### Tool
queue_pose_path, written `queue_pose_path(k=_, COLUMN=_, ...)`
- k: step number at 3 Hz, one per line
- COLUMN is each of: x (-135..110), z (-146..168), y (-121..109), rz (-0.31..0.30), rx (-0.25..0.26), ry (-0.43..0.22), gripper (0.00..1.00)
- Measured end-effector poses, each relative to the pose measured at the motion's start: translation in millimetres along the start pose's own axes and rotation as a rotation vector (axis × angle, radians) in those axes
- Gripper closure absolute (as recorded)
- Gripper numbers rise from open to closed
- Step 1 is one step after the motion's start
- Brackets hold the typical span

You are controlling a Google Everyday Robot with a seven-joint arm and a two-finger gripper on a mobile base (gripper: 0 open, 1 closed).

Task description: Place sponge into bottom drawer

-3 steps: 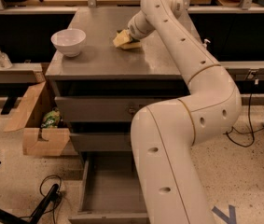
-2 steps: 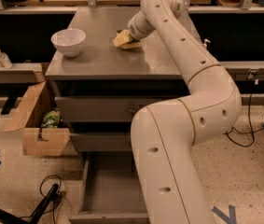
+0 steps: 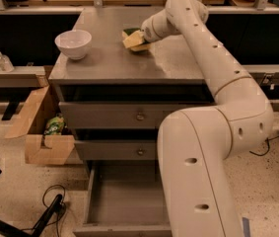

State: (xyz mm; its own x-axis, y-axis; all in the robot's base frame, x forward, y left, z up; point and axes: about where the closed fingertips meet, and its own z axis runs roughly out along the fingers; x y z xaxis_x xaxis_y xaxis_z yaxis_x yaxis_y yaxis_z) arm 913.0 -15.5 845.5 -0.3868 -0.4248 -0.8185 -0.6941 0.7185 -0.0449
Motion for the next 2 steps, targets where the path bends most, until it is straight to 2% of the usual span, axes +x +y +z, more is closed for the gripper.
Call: queue_pose_path(k=2, x=4.4, z=4.8, y=1.2, rz=0.004, rx=-0.004, ry=0.007, gripper=0.14)
